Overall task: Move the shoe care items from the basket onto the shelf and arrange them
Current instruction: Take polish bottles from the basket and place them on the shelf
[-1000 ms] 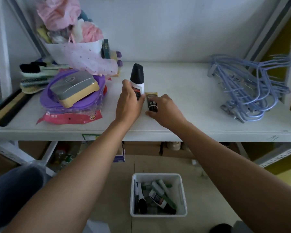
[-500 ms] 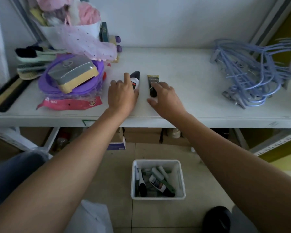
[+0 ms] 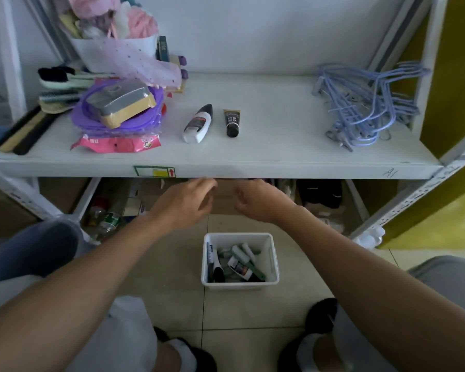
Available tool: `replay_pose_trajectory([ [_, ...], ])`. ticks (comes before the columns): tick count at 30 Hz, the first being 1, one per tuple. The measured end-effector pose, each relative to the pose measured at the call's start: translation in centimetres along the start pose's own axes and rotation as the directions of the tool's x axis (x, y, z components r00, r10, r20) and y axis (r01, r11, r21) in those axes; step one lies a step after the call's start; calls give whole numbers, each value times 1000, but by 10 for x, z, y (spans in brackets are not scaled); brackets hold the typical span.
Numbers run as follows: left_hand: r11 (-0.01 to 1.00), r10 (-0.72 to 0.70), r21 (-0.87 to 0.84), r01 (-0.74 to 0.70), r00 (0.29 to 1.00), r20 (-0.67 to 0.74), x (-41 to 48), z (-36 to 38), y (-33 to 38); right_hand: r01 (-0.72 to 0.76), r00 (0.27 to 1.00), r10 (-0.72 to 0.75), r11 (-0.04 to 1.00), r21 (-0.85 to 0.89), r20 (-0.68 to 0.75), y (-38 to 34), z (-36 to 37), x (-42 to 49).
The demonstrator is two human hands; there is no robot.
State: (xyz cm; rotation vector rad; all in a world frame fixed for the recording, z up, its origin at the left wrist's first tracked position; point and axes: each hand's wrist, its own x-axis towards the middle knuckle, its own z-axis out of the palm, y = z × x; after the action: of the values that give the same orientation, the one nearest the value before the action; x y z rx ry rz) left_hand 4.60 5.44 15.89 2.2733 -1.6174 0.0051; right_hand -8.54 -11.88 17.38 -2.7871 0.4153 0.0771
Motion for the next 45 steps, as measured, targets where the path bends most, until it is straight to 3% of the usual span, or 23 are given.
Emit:
replay_pose_trajectory([
  [1,996,-90,2,90,986,143,-10,10,4,-56,992,60,998,-38,108,5,13,-3],
  [4,958,-267,40,284,831,489,-32,43,17,-207,905,237,971,-120,352,24,66,-6],
  [8,952,-283,88,292,738,613,-41,79,26,-322,843,327,943,-87,426,42,134,-5],
  [14,955,-245,15,295,763,599,-38,112,-1,-492,778,442,870,-3,447,76,218,11],
  [22,946,-285,88,314,668,688,-58,142,-19,-626,738,506,760,174,446,107,301,29],
  [27,965,-242,79,249,734,635,-57,145,-13,-537,793,434,829,156,427,107,326,31],
  [37,959,-271,126,254,684,678,-51,141,-8,-382,894,325,913,145,309,111,307,19],
  [45,963,-269,168,212,702,660,-34,110,5,-282,934,238,949,138,267,93,225,22],
])
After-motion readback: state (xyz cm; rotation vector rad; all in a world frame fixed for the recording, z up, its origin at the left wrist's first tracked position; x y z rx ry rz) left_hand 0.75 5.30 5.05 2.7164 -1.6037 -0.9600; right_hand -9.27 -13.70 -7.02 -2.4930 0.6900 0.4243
